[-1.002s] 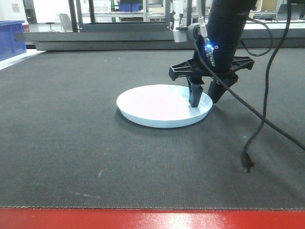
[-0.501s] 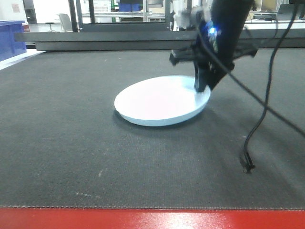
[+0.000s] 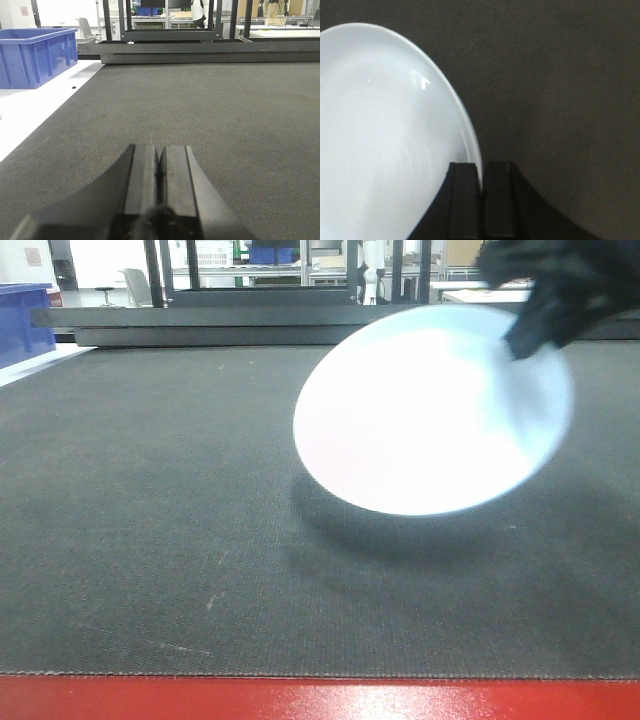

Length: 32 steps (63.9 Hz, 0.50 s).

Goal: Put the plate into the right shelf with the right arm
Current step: 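Close the right gripper on the plate rim and lift it up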

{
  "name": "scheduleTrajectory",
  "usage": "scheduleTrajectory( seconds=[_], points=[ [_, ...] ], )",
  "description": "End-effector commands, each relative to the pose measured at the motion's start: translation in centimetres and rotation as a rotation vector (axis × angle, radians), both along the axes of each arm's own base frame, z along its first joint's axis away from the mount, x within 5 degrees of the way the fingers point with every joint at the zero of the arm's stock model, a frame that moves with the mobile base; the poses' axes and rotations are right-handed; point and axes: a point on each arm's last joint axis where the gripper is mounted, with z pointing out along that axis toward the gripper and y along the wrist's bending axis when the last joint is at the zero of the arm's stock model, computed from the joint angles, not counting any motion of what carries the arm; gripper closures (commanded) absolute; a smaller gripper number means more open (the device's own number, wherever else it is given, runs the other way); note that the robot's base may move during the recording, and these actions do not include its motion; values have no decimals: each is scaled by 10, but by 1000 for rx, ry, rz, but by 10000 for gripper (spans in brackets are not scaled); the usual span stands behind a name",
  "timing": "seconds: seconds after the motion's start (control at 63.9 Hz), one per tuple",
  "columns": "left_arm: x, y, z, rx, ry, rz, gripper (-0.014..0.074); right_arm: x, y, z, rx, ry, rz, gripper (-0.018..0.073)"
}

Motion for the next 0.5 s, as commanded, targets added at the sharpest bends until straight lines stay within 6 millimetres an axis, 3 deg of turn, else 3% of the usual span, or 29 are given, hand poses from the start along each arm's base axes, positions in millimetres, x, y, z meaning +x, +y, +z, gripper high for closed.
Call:
scheduleTrajectory(
  seconds=[0.0,0.219,0.485],
  points=[
    [-1,1,5,-12,-84,9,643,-25,-12,31,41,-197,16,496],
    [-1,1,5,-12,-84,9,643,-93,-40,58,55,-399,25,496],
    [-1,1,5,-12,-84,9,643,-154,-67,93,67,-662,18,496]
  ],
)
